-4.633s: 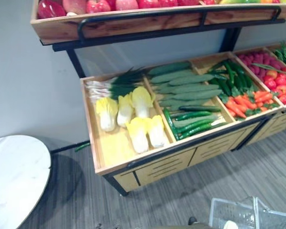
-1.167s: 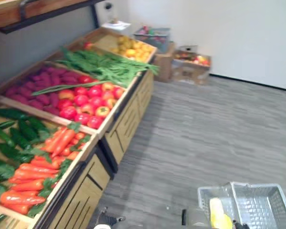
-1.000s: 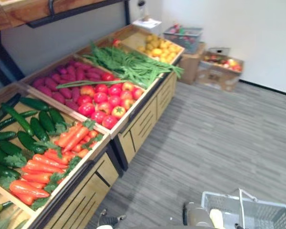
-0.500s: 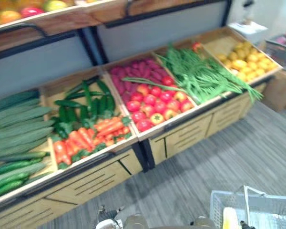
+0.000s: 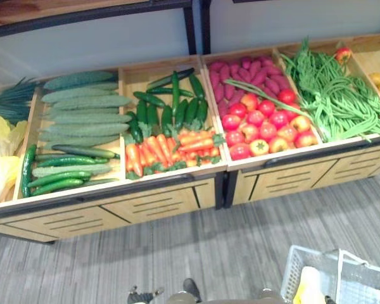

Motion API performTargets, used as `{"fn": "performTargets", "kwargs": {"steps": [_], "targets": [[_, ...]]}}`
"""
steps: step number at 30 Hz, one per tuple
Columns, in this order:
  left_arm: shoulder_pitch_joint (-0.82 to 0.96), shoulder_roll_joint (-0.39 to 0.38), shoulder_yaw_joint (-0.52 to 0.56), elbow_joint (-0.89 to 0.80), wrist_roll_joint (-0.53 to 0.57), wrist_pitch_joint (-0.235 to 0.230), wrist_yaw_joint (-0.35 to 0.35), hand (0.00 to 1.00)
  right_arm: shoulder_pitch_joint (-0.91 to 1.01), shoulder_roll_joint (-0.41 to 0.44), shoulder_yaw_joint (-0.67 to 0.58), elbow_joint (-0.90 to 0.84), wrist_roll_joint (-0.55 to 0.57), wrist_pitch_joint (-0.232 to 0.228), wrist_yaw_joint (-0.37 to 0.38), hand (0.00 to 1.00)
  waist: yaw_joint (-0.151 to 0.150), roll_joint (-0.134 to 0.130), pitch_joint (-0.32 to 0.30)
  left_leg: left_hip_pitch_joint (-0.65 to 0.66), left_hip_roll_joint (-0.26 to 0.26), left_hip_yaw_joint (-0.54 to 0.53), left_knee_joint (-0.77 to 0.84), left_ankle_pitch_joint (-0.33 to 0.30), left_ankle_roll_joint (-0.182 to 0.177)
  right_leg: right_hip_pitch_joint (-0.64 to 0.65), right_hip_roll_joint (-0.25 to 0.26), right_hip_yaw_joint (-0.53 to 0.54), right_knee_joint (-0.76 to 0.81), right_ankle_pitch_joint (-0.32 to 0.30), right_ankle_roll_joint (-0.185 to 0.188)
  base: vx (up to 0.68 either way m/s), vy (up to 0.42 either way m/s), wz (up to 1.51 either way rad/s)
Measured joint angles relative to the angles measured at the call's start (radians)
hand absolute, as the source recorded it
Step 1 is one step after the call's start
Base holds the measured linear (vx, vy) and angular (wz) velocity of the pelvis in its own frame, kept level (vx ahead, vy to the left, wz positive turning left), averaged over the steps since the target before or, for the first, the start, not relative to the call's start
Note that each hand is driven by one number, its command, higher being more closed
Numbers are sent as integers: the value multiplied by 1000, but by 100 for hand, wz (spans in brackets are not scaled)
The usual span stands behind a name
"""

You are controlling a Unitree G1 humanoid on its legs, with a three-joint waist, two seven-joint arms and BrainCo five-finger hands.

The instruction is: Pick vegetable in the basket

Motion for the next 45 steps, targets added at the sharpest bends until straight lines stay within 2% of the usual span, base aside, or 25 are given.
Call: {"fn": "performTargets", "kwargs": {"steps": [1, 2, 3, 4, 5, 8, 9, 10, 11, 12, 13, 14, 15, 17, 19, 20, 23, 28, 30, 34, 36, 39, 43, 45], "targets": [[3, 0, -9, 1, 0, 0, 0, 0, 0, -1, 3, 1, 0, 0, 0, 100, -1, 1, 2, 1, -3, -1, 0, -6, 1, -11, -4, 15, 32, 0, 0, 43, 65, -2], [7, 4, -31, 2, -1, 0, 0, 0, 2, -1, 20, 6, 0, 3, 0, 100, -5, 6, 4, 11, -2, -7, 0, -15, 0, -50, -13, 60, 127, 13, -20, 53, 73, 11], [7, 9, -53, -1, -2, -2, -1, 0, 8, 0, 43, 19, 0, 3, 1, 100, -7, 12, 4, 28, 10, -20, 0, -21, -1, -98, -6, 123, 230, 45, -71, 74, 60, 17], [5, 12, -63, -2, -3, -2, -2, 0, 11, 3, 52, 25, 0, 3, 2, 100, -7, 13, 4, 33, 17, -35, 0, -25, 0, -121, 1, 155, 278, 63, -94, 113, 33, 24], [-4, 22, -71, -4, -5, -2, -3, 0, 11, 11, 82, 42, 2, 4, 2, 100, -9, 30, 5, 45, 35, -52, 0, -30, 4, -151, 30, 223, 321, 64, -88, 117, -13, 30], [-23, 59, -77, -4, -15, -10, -5, 0, 19, 44, 123, 57, 22, 4, 19, 100, -13, -9, 15, 48, 74, -87, 6, -26, -5, -188, 113, 286, 201, 32, -74, 110, -80, 34], [-25, 65, -75, -4, -15, -10, -5, 0, 20, 44, 125, 63, 22, 4, 22, 100, -12, -10, 15, 49, 82, -90, 7, -19, -17, -197, 128, 295, 163, 35, -70, 172, -149, 26], [-26, 65, -65, -5, -15, -12, -6, 0, 23, 43, 125, 67, 23, 4, 22, 100, -11, -14, 16, 60, 89, -91, 8, -15, -28, -199, 145, 317, 72, 56, -54, 161, -130, 21], [-23, 67, -54, -5, -15, -13, -6, 0, 33, 46, 127, 69, 23, 4, 23, 100, -11, -28, 10, 66, 83, -93, 16, -22, -41, -195, 149, 345, -4, 116, -34, 231, -238, 22], [-29, 69, -25, -2, -21, -14, -4, 0, 34, 52, 125, 71, 23, 4, 23, 100, -11, -58, 11, 79, 71, -101, 25, -35, -60, -188, 139, 371, -22, 139, -19, 248, -256, 12], [-34, 52, -8, -3, -47, -15, -3, 0, 31, 44, 119, 76, 24, 4, 19, 100, -8, -27, 8, 79, 95, -106, 27, -36, -69, -184, 160, 362, -26, 133, -23, 301, -287, 7], [-49, 27, 19, -7, -57, -24, -1, 0, 34, 31, 118, 72, 24, -3, 21, 100, -7, -8, 8, 75, 118, -107, 32, -41, -84, -180, 183, 352, -45, 128, -31, 216, -176, -5], [-54, 16, 25, -9, -63, -25, 0, 0, 32, 26, 117, 72, 24, -3, 21, 100, -4, 2, 10, 73, 126, -105, 32, -42, -90, -179, 195, 352, -55, 127, -32, 168, -160, -6], [-61, -15, 49, -58, -132, -28, 1, 0, 31, 18, 112, 67, 23, -3, 21, 100, -7, 37, -3, 64, 158, -104, 33, -34, -108, -175, 230, 344, -76, 125, -39, 115, -142, -7], [-60, -30, 45, -146, -186, -32, 2, 0, 38, 19, 107, 66, 21, -5, 22, 100, -7, 44, -6, 67, 173, -106, 35, -31, -110, -156, 244, 335, -100, 129, -47, 80, -100, 6], [-58, -38, 21, -229, -214, -36, 3, 0, 45, 19, 104, 59, 21, -6, 21, 100, -7, 49, -10, 65, 175, -111, 35, -30, -111, -148, 246, 328, -108, 130, -48, 46, -64, 20], [-40, -42, -82, -455, -228, -71, 26, 0, 57, 20, 106, 30, 21, -9, 19, 100, -6, 44, -8, 60, 168, -115, 34, -29, -112, -142, 237, 319, -117, 131, -49, 7, -2, 13], [-32, -18, -166, -684, -71, -111, 166, 0, 69, 20, 153, -1, 21, -24, -1, 100, -8, 46, -9, 47, 148, -115, 34, -31, -108, -142, 223, 319, -136, 140, -37, -7, 19, 2], [-43, 18, -192, -813, 14, -112, 245, 0, 75, 20, 162, -5, 21, -39, -2, 100, -10, 46, -9, 42, 144, -113, 34, -33, -106, -144, 220, 324, -148, 151, -37, -7, 4, -2], [-69, 109, -209, -973, 129, -128, 343, 0, 74, -2, 196, -9, 21, -49, -7, 100, -12, 56, -8, 43, 142, -77, 37, -43, -103, -149, 227, 360, -171, 170, -36, -2, 0, -25], [-100, 154, -218, -982, 170, -140, 363, 0, 69, -23, 197, -11, 21, -51, -7, 100, -15, 68, -12, 42, 138, -50, 37, -49, -100, -164, 229, 384, -173, 176, -32, 17, 9, -36], [-145, 211, -226, -982, 211, -141, 374, 0, 65, -51, 207, -27, 21, -58, -6, 100, -37, 83, -13, 41, 132, -15, 41, -56, -99, -185, 230, 421, -174, 190, -31, 32, 14, -39], [-268, 316, -272, -940, 264, -140, 362, 0, 64, -56, 234, -57, 20, -62, -6, 100, -39, 79, -9, 20, 131, 44, 70, -64, -99, -232, 233, 480, -173, 207, -30, 18, -6, -42], [-318, 358, -292, -896, 279, -140, 348, 0, 59, -56, 242, -74, 20, -62, -5, 100, -58, 79, -8, 7, 133, 57, 74, -67, -100, -245, 237, 489, -173, 211, -31, -8, -31, -22]]}}
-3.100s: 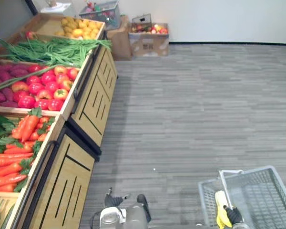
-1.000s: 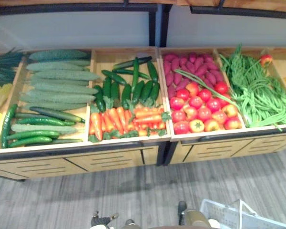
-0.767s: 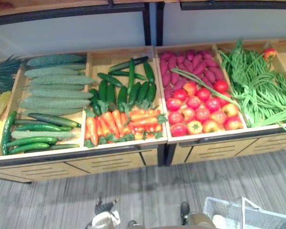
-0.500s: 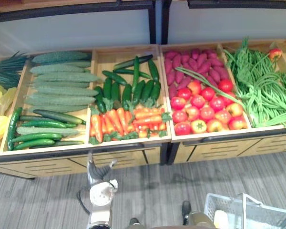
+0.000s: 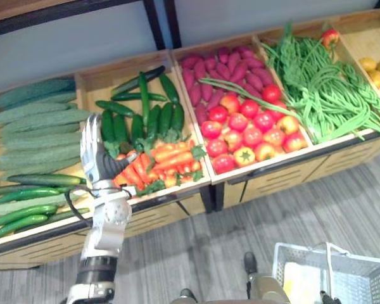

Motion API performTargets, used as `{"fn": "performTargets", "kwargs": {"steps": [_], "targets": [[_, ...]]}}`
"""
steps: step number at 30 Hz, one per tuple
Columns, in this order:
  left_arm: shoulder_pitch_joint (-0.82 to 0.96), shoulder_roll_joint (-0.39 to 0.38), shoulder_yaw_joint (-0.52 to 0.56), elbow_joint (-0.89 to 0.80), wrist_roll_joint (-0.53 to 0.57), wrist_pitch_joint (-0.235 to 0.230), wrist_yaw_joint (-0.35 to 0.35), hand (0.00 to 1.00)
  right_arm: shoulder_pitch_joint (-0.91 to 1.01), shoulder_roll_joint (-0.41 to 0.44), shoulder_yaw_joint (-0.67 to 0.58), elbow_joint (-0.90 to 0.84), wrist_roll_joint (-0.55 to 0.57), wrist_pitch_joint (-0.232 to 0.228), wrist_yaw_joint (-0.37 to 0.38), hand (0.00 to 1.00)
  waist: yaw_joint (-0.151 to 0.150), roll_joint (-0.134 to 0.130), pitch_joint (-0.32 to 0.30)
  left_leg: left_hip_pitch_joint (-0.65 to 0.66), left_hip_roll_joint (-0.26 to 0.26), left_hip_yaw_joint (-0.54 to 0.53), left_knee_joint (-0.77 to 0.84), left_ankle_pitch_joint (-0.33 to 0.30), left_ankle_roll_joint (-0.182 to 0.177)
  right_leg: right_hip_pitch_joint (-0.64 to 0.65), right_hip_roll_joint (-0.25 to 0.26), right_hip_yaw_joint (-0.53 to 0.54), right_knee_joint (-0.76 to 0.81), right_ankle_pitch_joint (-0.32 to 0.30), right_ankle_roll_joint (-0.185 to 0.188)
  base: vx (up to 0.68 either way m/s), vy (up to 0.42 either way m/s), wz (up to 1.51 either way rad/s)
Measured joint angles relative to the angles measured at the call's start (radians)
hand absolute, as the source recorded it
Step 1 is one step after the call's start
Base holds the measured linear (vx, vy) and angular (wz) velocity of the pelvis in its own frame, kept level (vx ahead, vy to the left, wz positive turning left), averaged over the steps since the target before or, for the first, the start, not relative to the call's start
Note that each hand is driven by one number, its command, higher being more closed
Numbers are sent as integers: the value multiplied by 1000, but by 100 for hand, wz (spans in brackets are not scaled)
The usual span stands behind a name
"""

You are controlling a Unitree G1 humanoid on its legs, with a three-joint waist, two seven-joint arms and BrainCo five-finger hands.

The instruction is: Pick vegetable in the basket

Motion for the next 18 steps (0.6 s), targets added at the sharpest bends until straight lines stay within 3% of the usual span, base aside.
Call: {"fn": "performTargets", "kwargs": {"steps": [5, 8, 18], "targets": [[-102, 120, -102, 131, 43, 1, -66, 0, -6, -5, 39, -60, -2, -4, 0, 100, -1, -3, 18, -19, 15, 58, 34, -24, -6, -38, 17, 51, -3, 24, -3, -24, -42, -30], [-142, 149, -152, 157, 68, -1, -126, 0, -3, -5, 48, -84, -2, -4, 0, 100, 0, -2, 24, -25, 17, 69, 36, -25, -7, -39, 18, 56, -21, 38, -5, -25, -31, -8], [-244, 155, -251, 266, 92, 1, -214, 0, 0, -19, 71, -133, -2, -9, 0, 100, 0, 0, 51, -45, 26, 71, 67, -38, -9, -40, 16, 60, -36, 50, -3, -3, -5, 0]]}}
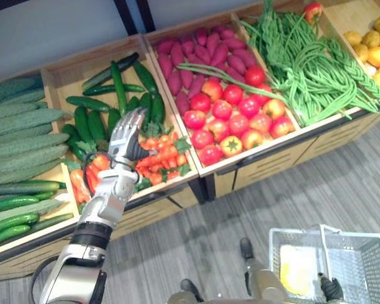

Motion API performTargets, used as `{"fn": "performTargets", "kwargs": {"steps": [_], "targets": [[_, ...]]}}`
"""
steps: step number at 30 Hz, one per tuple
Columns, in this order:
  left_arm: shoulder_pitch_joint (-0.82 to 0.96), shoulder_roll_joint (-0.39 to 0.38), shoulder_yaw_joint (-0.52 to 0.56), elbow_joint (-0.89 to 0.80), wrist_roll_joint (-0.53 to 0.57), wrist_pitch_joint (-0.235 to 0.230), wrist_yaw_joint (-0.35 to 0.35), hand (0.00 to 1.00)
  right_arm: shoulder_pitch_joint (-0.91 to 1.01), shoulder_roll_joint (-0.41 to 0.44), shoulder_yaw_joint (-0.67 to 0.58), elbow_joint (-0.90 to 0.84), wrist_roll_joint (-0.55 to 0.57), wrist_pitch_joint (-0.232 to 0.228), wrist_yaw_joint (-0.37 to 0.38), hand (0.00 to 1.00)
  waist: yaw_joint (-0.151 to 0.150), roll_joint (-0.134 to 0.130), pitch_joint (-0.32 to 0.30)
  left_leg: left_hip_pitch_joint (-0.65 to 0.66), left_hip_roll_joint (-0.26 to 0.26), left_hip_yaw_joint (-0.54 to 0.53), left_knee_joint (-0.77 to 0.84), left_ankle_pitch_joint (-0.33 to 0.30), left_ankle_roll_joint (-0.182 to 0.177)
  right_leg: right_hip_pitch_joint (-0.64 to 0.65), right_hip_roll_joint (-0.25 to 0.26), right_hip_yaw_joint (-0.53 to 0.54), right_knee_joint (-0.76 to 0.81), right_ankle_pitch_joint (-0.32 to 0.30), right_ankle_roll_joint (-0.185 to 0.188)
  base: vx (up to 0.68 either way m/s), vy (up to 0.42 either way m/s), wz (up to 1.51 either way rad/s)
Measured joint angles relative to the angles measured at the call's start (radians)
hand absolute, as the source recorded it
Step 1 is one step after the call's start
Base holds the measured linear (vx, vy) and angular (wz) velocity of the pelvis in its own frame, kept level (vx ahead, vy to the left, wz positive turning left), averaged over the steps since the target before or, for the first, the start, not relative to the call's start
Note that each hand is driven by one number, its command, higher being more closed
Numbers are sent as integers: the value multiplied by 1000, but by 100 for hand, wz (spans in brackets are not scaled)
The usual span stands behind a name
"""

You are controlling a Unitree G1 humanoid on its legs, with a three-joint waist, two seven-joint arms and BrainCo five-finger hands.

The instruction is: Pick vegetable in the basket

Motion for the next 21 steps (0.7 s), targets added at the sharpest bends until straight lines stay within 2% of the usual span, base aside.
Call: {"fn": "performTargets", "kwargs": {"steps": [6, 10, 21], "targets": [[-10, 0, -9, 50, 11, 13, -45, 0, -1, -2, 0, -1, 0, 0, 0, 100, 1, 2, 5, -6, 3, -2, 1, 0, 0, -3, 0, -6, 0, 0, 0, -2, -5, 1], [-29, 0, -9, 85, 13, 42, -69, 0, -2, -2, 0, -3, 1, 0, 0, 100, 5, 1, 18, -9, 3, -7, 4, 0, 0, -3, -3, -10, 0, 0, 0, -7, -11, 3], [-48, -5, 15, 98, 13, 68, -81, 0, -16, -2, 0, -6, 1, 1, 4, 100, 17, 0, 42, -45, 3, -22, 20, 0, 1, -24, -11, -23, 3, 1, 1, -8, -11, 4]]}}
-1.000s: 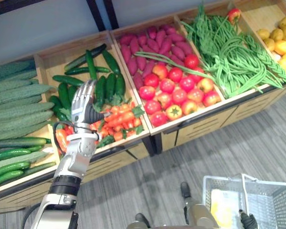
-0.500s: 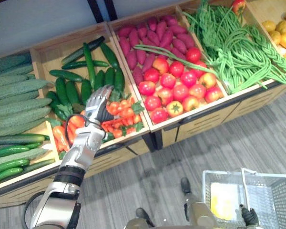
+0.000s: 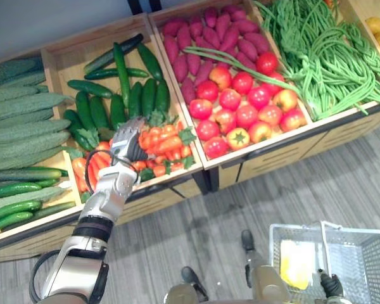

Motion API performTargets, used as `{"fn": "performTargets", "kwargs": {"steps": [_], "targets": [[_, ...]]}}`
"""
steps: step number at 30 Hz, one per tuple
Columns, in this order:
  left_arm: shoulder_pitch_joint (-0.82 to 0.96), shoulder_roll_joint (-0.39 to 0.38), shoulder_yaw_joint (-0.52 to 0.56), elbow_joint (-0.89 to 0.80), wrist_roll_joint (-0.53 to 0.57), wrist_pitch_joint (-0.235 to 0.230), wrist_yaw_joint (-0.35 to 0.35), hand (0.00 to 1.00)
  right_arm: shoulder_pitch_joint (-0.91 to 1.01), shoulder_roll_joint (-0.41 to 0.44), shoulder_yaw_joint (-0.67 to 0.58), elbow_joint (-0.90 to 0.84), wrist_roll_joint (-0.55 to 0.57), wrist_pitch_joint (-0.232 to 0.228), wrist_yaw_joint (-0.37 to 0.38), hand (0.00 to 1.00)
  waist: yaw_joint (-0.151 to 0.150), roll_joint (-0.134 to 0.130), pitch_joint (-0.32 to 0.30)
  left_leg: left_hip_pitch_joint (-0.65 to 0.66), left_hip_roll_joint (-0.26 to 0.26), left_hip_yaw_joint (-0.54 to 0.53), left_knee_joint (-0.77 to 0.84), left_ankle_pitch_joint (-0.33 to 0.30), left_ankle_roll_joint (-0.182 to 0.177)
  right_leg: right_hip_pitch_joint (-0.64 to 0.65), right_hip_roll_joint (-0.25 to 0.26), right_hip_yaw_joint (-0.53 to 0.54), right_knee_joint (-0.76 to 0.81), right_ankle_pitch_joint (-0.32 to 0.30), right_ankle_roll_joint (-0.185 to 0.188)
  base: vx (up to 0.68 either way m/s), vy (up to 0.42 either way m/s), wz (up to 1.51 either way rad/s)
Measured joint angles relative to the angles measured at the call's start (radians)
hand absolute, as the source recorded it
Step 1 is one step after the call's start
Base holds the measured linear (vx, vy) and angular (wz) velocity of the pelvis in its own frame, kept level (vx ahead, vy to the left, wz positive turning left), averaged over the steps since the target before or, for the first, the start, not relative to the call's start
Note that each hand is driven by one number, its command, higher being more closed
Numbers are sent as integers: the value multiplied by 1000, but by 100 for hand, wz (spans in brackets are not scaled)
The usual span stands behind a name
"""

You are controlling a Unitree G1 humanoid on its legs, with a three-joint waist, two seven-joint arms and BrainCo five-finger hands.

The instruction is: Pick vegetable in the basket

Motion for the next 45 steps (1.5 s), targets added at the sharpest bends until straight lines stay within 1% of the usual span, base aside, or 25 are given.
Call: {"fn": "performTargets", "kwargs": {"steps": [1, 3, 6, 12, 17, 25, 26, 28, 29, 34, 40, 42, 45], "targets": [[-2, -1, 2, 0, 0, 3, -3, 0, 0, 0, 0, -7, 0, 1, 0, 100, 8, 0, 0, -11, 0, 0, 3, 0, 0, -11, 0, 0, 2, 0, 0, 0, 0, 0], [-10, -2, 2, 0, 0, 5, -9, 0, -4, 0, 1, -22, 0, 2, 1, 100, 11, -2, 5, -31, 2, 0, 11, 0, 0, -30, -1, 1, 1, 5, -1, -7, -35, 1], [-11, -4, 1, 0, 0, 5, -16, 0, -21, -3, 2, -29, 0, 5, 2, 100, 10, -2, 22, -31, 2, 3, 12, 0, 0, -32, -1, 2, 1, 6, -1, 0, -32, -2], [-19, -4, -1, 1, 0, 5, -17, 0, -32, -5, 3, -34, 0, 7, 2, 100, 11, -3, 23, -56, 1, 10, 13, 0, 0, -62, -1, 9, 1, 11, -2, -6, -20, -4], [-22, -7, -1, 8, -3, 5, -19, 0, -45, -9, 4, -37, 0, 9, 2, 100, 11, -5, 41, -63, 0, 25, 13, 0, 0, -76, 1, 19, 2, 14, -2, -14, -28, -6], [-40, -17, -1, 43, -2, 19, -12, 0, -66, -12, 11, -47, 1, 9, 2, 100, 10, -6, 48, -83, -3, 55, 13, 0, 0, -114, 6, 47, 1, 23, -1, -16, -33, -10], [-51, -18, -1, 51, -2, 20, -11, 100, -66, -12, 13, -49, 1, 9, 2, 100, 10, -8, 48, -83, -3, 57, 13, 0, 0, -116, 8, 49, 1, 23, 0, -26, -36, -6], [-63, -25, 7, 60, -2, 21, 2, 100, -69, -12, 20, -54, 1, 10, 2, 100, 11, -12, 51, -84, -2, 63, 13, 0, 0, -120, 10, 57, -2, 27, 0, -42, -45, -11], [-73, -32, 31, 60, -2, 23, 19, 100, -74, -13, 32, -59, 1, 10, 2, 100, 11, -18, 55, -86, -2, 72, 13, 0, 0, -126, 13, 64, -3, 30, 0, -41, -41, -14], [-128, -38, 78, 92, -1, 40, 31, 100, -77, -14, 41, -65, 2, 9, 2, 100, 10, -20, 56, -95, 2, 87, 16, 0, 0, -128, 18, 76, -34, 54, -2, -37, -50, -10], [-153, -47, 76, 129, -1, 40, 24, 100, -78, -18, 42, -63, 2, 9, 2, 100, 4, -21, 57, -79, 2, 104, 16, -3, -2, -122, 22, 92, -34, 55, 0, -18, -32, -8], [-153, -49, 77, 138, -1, 41, 25, 100, -77, -18, 42, -60, 3, 10, 2, 100, -5, -22, 58, -76, 2, 104, 16, -4, -2, -117, 22, 92, -36, 56, 1, -10, -18, 0], [-150, -49, 76, 150, 0, 41, 22, 100, -77, -18, 42, -59, 2, 10, 2, 100, -9, -24, 59, -62, 3, 103, 14, -4, -1, -95, 22, 90, -44, 56, 1, -5, -11, 1]]}}
